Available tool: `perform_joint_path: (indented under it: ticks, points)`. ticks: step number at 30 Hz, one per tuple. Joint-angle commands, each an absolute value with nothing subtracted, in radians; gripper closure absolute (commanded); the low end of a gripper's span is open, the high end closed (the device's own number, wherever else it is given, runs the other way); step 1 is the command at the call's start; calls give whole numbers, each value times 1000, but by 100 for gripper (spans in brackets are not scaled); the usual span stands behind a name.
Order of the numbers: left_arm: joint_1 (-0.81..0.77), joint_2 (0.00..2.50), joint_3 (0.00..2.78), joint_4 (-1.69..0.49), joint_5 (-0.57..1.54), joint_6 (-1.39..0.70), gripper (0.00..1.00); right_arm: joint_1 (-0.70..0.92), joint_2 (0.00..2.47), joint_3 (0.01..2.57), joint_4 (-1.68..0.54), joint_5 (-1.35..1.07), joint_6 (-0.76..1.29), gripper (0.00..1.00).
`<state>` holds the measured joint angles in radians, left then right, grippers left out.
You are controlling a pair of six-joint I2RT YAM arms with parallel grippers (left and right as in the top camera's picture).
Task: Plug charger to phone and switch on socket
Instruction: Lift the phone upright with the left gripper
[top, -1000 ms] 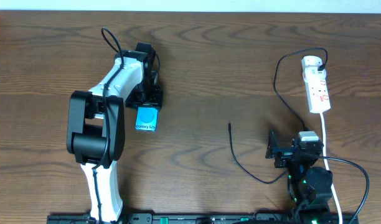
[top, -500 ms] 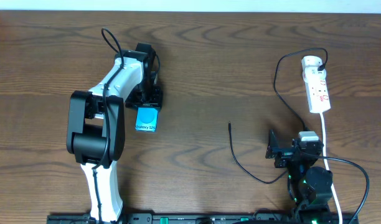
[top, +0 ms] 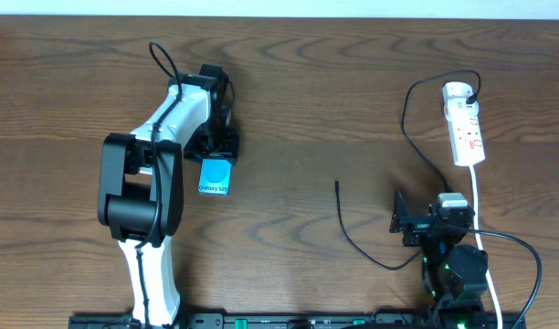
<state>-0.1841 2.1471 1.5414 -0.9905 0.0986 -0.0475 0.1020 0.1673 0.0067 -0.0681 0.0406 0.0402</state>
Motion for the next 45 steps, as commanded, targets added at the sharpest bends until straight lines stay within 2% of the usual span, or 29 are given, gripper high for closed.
perform_joint_path:
  ticks: [1,7,13,21,35,39,42,45]
  points:
    - [-180,2122,1541,-1016,107,-46,93,96,162,6,-72,39,29,1]
    - [-180,2051,1581,-1050,186,-50,93,96,162,6,-72,39,28,1]
    - [-180,1937,1611,-1040,368,-98,93,96,162,6,-72,39,28,1]
    - [-134,1801,1615,-976,582,-413,93,96,162,6,-72,39,28,1]
    - [78,1779,1615,-970,1285,-1187,93,96,162,6,-72,39,28,1]
    - [96,1779,1615,-970,1452,-1298,93,96,162,6,-72,39,28,1]
    - [101,1779,1615,-969,1574,-1307,93,96,162,6,-72,38,29,1]
    - [105,1776,1615,-962,1573,-1306,93,96,162,6,-72,39,28,1]
